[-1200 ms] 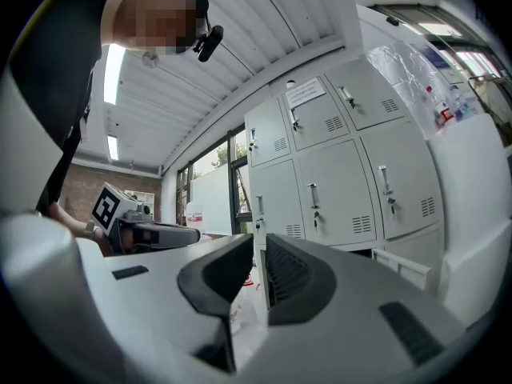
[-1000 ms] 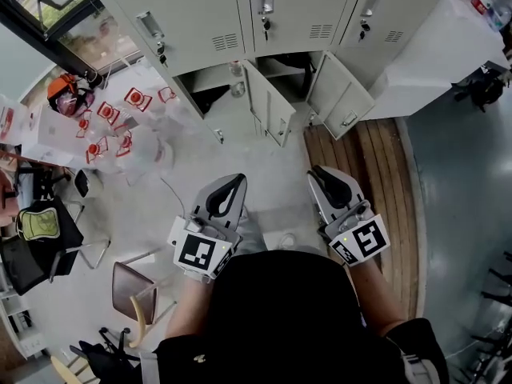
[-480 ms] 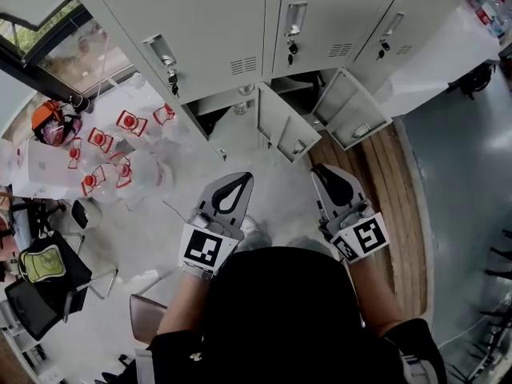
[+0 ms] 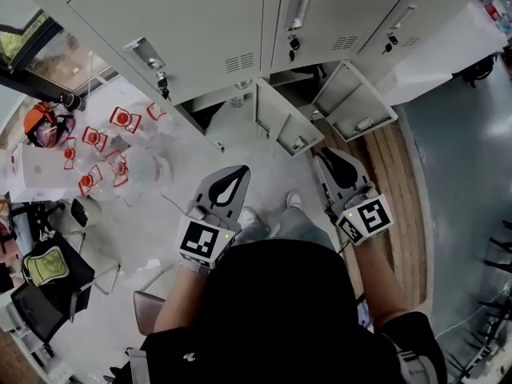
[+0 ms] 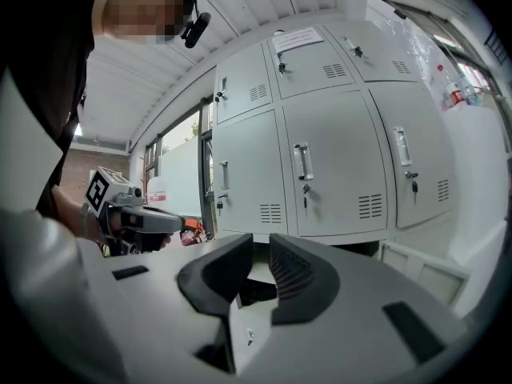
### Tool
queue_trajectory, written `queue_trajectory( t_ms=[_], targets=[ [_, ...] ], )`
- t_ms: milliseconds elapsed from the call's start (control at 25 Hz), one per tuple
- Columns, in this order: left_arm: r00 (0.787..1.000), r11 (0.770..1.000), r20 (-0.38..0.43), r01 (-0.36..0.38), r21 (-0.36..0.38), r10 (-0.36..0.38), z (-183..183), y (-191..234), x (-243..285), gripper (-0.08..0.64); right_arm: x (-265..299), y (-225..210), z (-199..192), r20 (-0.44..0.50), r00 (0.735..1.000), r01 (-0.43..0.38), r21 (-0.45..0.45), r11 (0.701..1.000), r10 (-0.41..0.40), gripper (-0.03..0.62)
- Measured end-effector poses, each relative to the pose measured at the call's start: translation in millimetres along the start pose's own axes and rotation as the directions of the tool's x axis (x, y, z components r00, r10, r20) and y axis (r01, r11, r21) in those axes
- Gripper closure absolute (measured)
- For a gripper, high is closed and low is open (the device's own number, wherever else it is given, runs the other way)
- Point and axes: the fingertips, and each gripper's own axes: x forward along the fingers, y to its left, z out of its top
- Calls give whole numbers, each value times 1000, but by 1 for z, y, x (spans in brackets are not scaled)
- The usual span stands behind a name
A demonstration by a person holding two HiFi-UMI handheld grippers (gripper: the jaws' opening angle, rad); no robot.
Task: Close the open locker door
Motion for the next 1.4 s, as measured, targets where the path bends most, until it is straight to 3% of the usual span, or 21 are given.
queue_trajectory(
  t_ms=[280, 480, 720, 1160, 1400],
  targets=[
    [994, 996, -82, -82, -45, 78, -15, -8, 27, 538, 11, -52, -33, -80, 993, -85, 24, 996, 86, 528],
    [978, 984, -136, -169, -57, 160, -27, -17, 40, 539, 16, -82, -67, -141, 973, -175, 75, 982, 185, 525],
    [951, 961, -181, -267, -70, 251, -44, -34, 50, 538, 17, -101, -107, -208, 929, -292, 92, 952, 305, 497],
    [884, 897, -251, -431, -104, 395, -70, -49, 41, 538, 30, -94, -168, -311, 821, -472, 103, 875, 479, 471],
    [866, 872, -256, -472, -130, 430, -77, -51, 30, 538, 37, -82, -176, -328, 796, -513, 79, 855, 508, 476]
  ],
)
